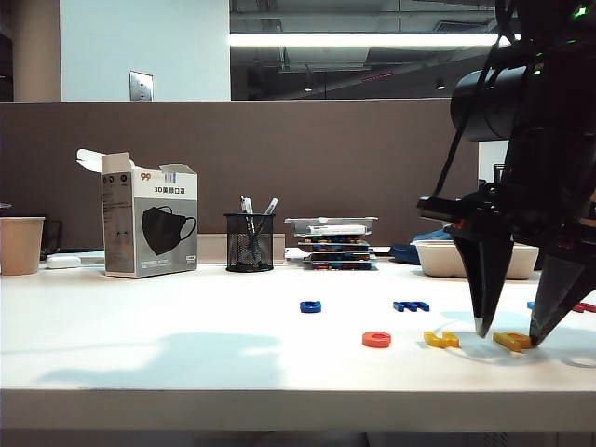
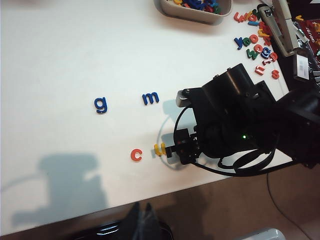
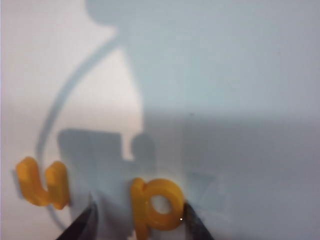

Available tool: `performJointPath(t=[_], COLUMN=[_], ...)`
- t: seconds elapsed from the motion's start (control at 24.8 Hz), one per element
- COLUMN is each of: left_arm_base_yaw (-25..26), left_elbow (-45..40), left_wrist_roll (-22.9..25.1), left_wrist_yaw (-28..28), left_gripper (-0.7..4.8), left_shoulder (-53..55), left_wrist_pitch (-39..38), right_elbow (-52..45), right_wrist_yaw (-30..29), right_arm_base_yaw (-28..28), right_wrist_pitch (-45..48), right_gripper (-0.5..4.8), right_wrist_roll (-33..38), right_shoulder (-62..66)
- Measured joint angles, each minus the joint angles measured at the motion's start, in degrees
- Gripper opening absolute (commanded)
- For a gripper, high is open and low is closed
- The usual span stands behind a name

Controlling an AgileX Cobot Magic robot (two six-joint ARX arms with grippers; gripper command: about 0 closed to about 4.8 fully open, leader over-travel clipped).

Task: Select the appropriate letters from the row of letter magnets placed on the table to arrange into the word "cup".

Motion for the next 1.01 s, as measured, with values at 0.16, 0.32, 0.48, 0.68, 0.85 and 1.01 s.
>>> performJointPath(t=[0.16,0.32,0.48,0.68,0.85,1.01], left_arm_base_yaw=[0.00,0.00,0.00,0.00,0.00,0.00], left_elbow=[0.00,0.00,0.00,0.00,0.00,0.00], left_wrist_roll=[0.00,0.00,0.00,0.00,0.00,0.00], left_wrist_yaw=[0.00,0.00,0.00,0.00,0.00,0.00], left_gripper=[-0.05,-0.05,-0.05,-0.05,-0.05,-0.05], left_shoulder=[0.00,0.00,0.00,0.00,0.00,0.00], left_wrist_pitch=[0.00,0.00,0.00,0.00,0.00,0.00], right_elbow=[0.24,1.16,2.01,2.16,2.45,5.88], right_wrist_yaw=[0.00,0.68,1.29,1.38,1.46,1.77], right_arm_base_yaw=[0.00,-0.07,-0.09,-0.15,-0.15,-0.26], right_wrist_pitch=[-0.11,-0.52,-0.98,-0.98,-1.03,-1.79], right_gripper=[2.44,2.44,2.44,2.45,2.45,2.44], right_wrist_roll=[0.00,0.02,0.02,0.02,-0.17,-0.22], right_shoulder=[0.09,0.46,0.90,0.98,1.14,1.36])
